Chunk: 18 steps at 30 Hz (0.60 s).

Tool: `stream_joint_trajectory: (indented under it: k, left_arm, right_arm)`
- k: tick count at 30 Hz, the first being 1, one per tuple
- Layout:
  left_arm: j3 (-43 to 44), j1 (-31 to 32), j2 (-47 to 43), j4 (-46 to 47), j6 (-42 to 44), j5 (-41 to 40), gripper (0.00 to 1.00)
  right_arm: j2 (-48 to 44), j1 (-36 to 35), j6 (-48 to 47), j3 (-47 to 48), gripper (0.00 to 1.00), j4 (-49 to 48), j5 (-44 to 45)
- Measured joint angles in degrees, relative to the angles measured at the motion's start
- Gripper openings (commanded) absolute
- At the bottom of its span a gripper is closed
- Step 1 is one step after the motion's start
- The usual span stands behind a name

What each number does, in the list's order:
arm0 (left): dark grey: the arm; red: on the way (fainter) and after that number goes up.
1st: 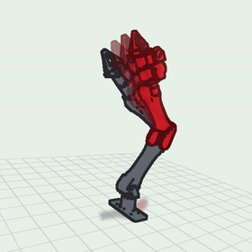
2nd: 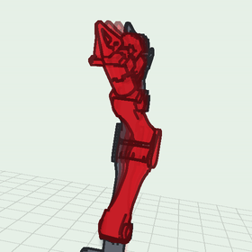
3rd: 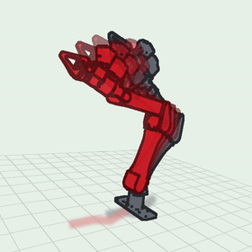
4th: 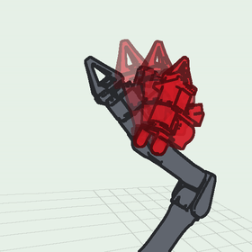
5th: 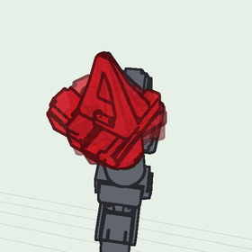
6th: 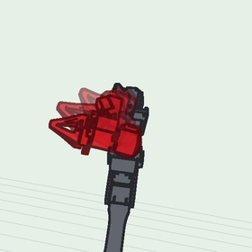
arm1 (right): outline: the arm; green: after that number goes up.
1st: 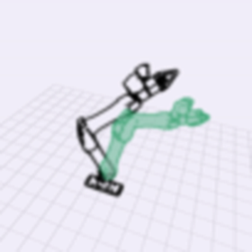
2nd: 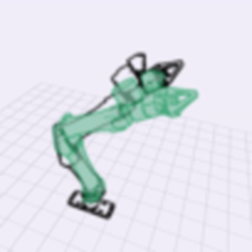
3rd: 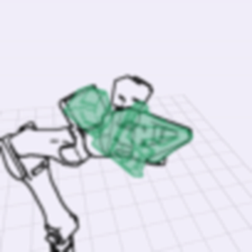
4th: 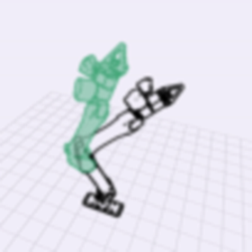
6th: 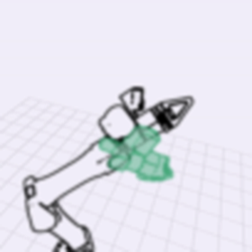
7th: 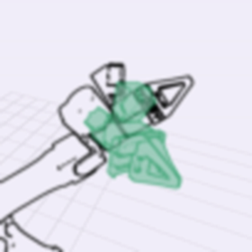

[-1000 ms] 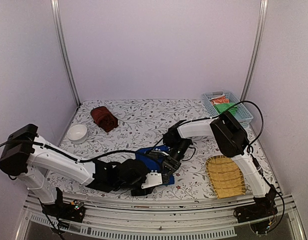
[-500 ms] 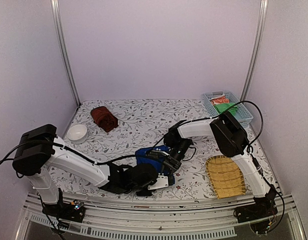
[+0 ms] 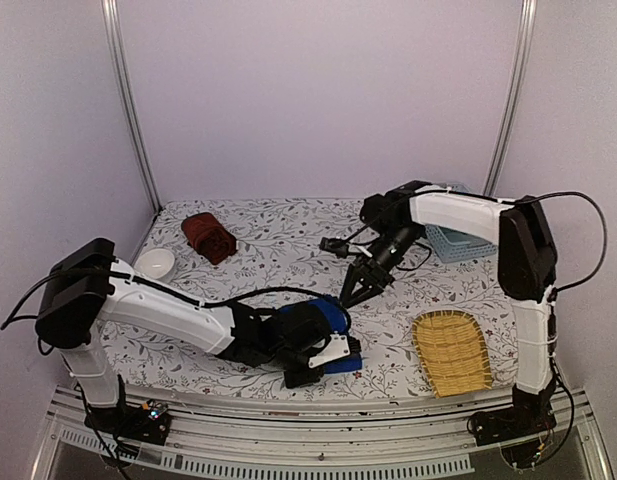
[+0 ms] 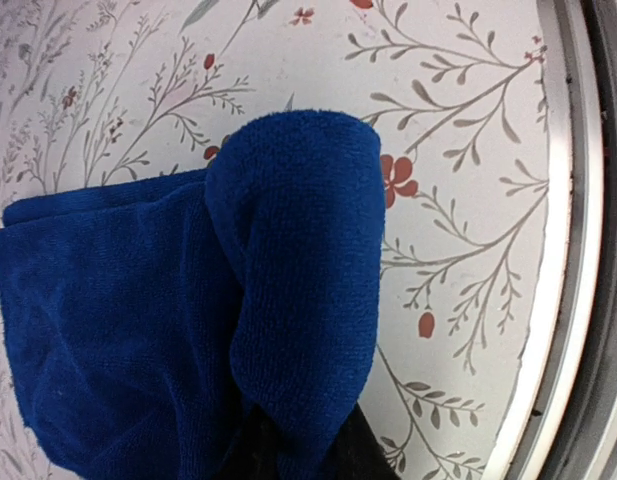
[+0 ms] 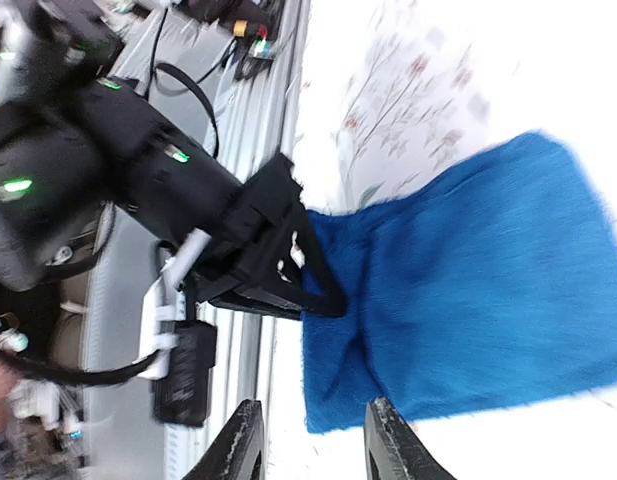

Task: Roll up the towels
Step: Roll the towel at the center of the board.

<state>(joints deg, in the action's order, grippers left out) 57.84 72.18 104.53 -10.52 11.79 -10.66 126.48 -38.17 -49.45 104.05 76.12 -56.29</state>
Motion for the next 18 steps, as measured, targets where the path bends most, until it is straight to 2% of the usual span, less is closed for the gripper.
stream_joint_trajectory:
  k: [4,7,10,13,18]
  left_arm:
    - [3.08,-4.63,1.55,-2.23,-6.75,14.29,0.03]
    - [4.63,-8.26,3.74,-2.12,-11.39,24.74,0.0]
    - [6.1,-11.85,6.51,-0.96,-15.72,34.88,0.0]
    - [6.12,-14.16,8.35,1.11,-19.8,42.49,0.0]
    - [5.49,-17.07,10.27,4.02,-25.16,50.93,0.0]
  right_arm:
    - [-15.15,3.63,4.74,-6.73,0.36,-7.91,4.57]
    - [-28.11,3.93,9.03,-17.44,0.35,-16.39,9.66]
    - [-37.2,2.69,11.74,-27.15,0.32,-24.24,13.9]
    - [-41.68,0.59,11.93,-34.56,0.31,-28.63,17.33]
    - [-41.4,-7.98,10.4,-43.56,0.34,-34.05,24.28]
